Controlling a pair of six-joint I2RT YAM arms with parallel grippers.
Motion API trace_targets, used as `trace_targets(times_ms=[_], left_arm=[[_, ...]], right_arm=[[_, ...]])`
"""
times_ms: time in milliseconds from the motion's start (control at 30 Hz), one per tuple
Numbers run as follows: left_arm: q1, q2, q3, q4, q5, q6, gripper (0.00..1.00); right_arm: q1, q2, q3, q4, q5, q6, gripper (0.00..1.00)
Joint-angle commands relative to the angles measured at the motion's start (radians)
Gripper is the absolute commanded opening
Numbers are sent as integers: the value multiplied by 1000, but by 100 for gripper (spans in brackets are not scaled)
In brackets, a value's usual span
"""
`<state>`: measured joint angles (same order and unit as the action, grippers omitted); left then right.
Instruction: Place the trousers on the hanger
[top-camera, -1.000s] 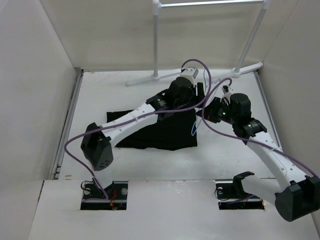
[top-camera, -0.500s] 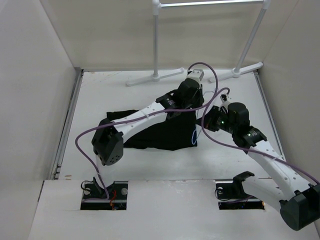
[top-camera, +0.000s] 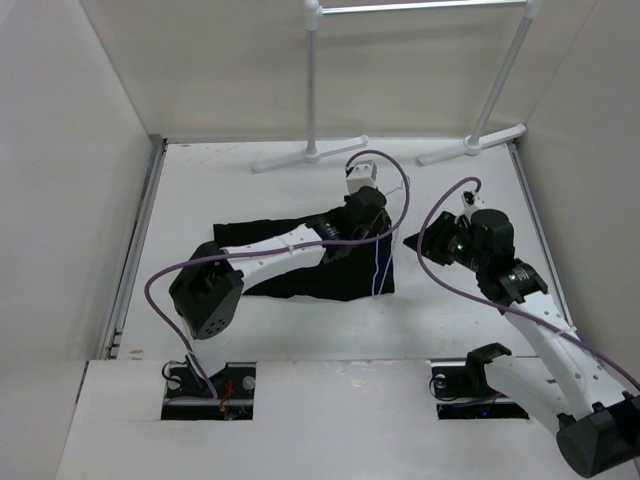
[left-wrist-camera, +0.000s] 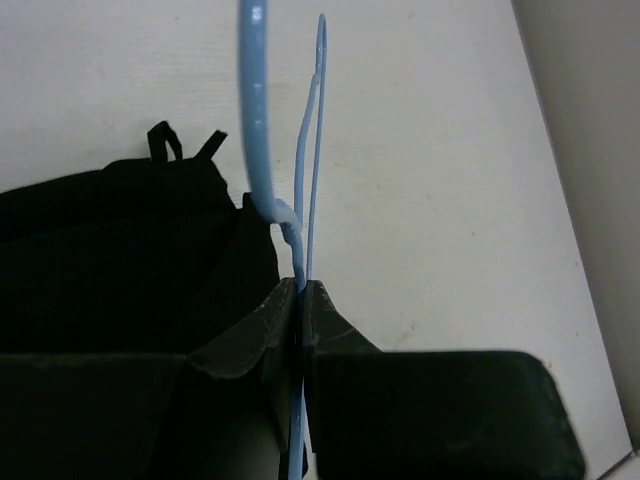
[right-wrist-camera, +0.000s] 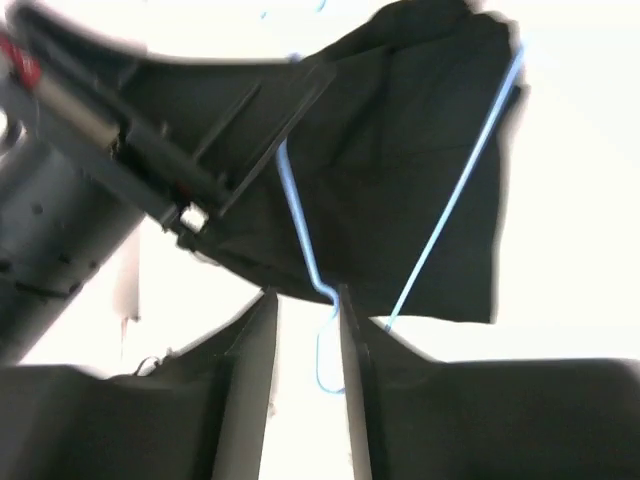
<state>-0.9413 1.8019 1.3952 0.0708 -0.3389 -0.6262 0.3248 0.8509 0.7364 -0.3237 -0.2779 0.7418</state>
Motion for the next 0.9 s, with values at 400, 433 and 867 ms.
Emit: trace_targets(times_ms=[400, 433, 867], left_arm=[[-49, 19, -226, 282, -127, -423, 0], [-50, 25, -239, 287, -135, -426, 1], [-18, 63, -334, 311, -140, -458, 2]], right_arm=[[-30, 402, 57, 152, 109, -9, 44], [-30, 437, 52, 179, 102, -9, 47], [-14, 740, 67, 353, 98, -12, 58]])
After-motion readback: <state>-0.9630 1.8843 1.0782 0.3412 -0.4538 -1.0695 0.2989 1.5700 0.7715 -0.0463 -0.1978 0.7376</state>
